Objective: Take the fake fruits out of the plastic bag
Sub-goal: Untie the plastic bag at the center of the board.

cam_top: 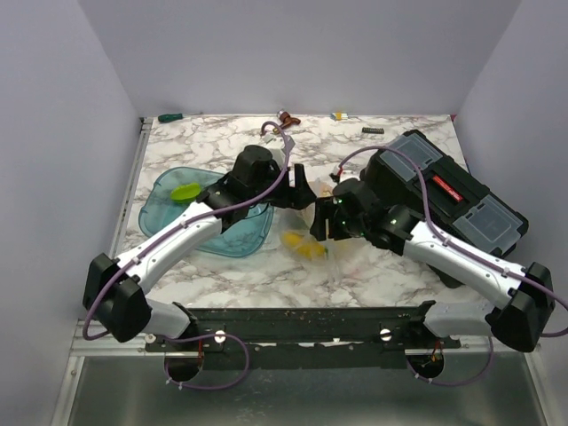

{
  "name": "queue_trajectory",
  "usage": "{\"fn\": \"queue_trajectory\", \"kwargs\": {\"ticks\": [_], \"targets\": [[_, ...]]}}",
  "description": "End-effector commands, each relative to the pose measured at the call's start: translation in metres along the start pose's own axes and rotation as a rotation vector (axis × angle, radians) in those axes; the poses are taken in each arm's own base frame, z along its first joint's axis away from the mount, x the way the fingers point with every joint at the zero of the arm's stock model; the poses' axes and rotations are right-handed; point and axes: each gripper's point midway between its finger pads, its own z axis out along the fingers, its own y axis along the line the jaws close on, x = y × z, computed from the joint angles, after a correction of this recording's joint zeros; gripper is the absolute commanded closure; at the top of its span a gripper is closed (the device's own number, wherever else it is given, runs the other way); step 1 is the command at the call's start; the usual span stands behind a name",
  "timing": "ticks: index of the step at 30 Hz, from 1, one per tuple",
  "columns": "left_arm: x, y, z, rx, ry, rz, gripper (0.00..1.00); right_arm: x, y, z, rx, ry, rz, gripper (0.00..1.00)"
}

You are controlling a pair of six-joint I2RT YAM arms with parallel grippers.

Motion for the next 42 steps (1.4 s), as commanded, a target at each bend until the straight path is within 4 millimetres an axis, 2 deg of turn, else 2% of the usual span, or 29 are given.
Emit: {"fn": "queue_trajectory", "kwargs": {"ticks": [1, 6, 8, 11, 13, 15, 17, 20, 22, 23, 29, 31, 35, 37, 40, 42], "targets": [[-0.032, 0.005, -0.026, -0.083, -0.154, 0.062, 0.19, -0.014, -0.020, 0.001, 0.254, -0.146, 0.108, 0.31], [-0.045, 0.012, -0.036, -0.136, -0.203, 0.125, 0.15, -0.009, -0.045, 0.006, 0.469, -0.139, 0.148, 0.26], [-0.048, 0.012, -0.036, -0.145, -0.200, 0.144, 0.15, -0.008, -0.047, 0.012, 0.493, -0.132, 0.135, 0.26], [-0.045, 0.007, -0.032, -0.118, -0.169, 0.144, 0.02, -0.008, -0.045, 0.023, 0.489, -0.139, 0.143, 0.26], [-0.040, 0.006, -0.028, -0.110, -0.144, 0.128, 0.01, -0.006, -0.045, 0.028, 0.475, -0.155, 0.156, 0.29], [-0.037, 0.002, -0.024, -0.085, -0.122, 0.117, 0.01, -0.007, -0.042, 0.031, 0.445, -0.179, 0.178, 0.39], [-0.035, -0.003, -0.022, -0.057, -0.106, 0.107, 0.01, -0.007, -0.041, 0.030, 0.413, -0.208, 0.204, 0.61], [-0.033, -0.006, -0.021, -0.041, -0.093, 0.106, 0.01, -0.008, -0.031, 0.030, 0.303, -0.221, 0.224, 0.80], [-0.033, -0.007, -0.020, -0.038, -0.085, 0.102, 0.01, -0.011, -0.031, 0.028, 0.252, -0.207, 0.260, 0.97], [-0.032, -0.010, -0.020, -0.024, -0.079, 0.103, 0.01, -0.014, -0.033, 0.027, 0.229, -0.203, 0.283, 0.99], [-0.027, -0.027, -0.019, 0.069, -0.067, 0.171, 0.03, -0.026, -0.048, 0.022, 0.065, -0.156, 0.374, 0.99], [-0.021, -0.036, -0.014, 0.108, -0.028, 0.221, 0.03, -0.032, -0.046, 0.019, 0.035, -0.155, 0.362, 0.99], [-0.002, -0.049, -0.001, 0.146, 0.053, 0.270, 0.02, -0.039, -0.057, 0.016, -0.002, -0.143, 0.408, 0.99], [0.005, -0.052, 0.003, 0.140, 0.075, 0.289, 0.02, -0.040, -0.064, 0.017, -0.032, -0.126, 0.436, 0.99], [0.015, -0.056, 0.009, 0.129, 0.114, 0.300, 0.08, -0.042, -0.067, 0.015, -0.068, -0.118, 0.452, 0.99], [0.020, -0.053, 0.014, 0.095, 0.135, 0.310, 0.09, -0.046, -0.069, 0.014, -0.080, -0.127, 0.463, 0.99]]}}
